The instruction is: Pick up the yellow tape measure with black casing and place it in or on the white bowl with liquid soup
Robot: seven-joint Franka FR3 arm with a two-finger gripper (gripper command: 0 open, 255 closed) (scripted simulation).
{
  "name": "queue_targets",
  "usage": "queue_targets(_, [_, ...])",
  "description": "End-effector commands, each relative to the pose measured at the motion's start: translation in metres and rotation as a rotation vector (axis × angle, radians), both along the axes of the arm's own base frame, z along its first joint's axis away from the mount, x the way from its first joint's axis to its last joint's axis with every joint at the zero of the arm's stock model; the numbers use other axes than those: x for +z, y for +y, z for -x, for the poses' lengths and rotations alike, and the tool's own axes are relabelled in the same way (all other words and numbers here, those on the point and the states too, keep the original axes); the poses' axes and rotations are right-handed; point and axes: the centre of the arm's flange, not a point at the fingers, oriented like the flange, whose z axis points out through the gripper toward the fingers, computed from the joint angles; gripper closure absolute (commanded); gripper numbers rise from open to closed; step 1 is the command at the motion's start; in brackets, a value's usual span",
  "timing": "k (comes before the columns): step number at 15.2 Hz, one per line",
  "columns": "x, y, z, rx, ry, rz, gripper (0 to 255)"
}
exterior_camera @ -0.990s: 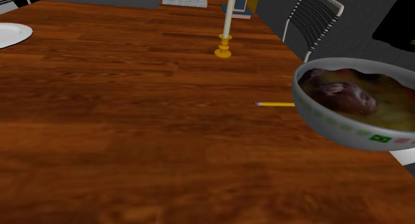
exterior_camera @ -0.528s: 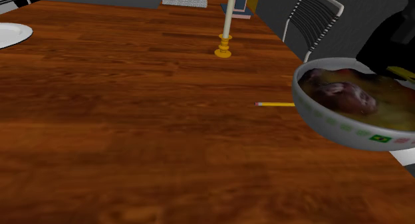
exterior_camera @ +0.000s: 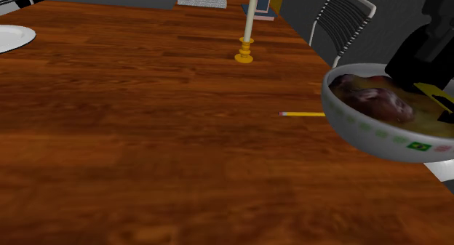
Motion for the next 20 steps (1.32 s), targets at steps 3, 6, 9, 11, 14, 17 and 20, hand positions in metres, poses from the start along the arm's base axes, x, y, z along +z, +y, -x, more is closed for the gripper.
queue_targets(3, [-0.003, 0.0, -0.001, -0.001, 0.006, 0.004, 0])
queue_targets(6, [-0.003, 0.0, -0.001, -0.001, 0.006, 0.004, 0])
queue_targets(9, [0.01, -0.002, -0.002, -0.001, 0.006, 0.004, 0])
queue_targets(11, [0.036, -0.005, -0.003, -0.001, 0.006, 0.004, 0])
queue_targets(14, [0.047, -0.007, -0.004, -0.001, 0.006, 0.004, 0])
queue_targets(17, [0.047, -0.007, -0.004, -0.001, 0.006, 0.004, 0])
queue_targets(20, [0.047, -0.007, -0.004, -0.001, 0.006, 0.004, 0])
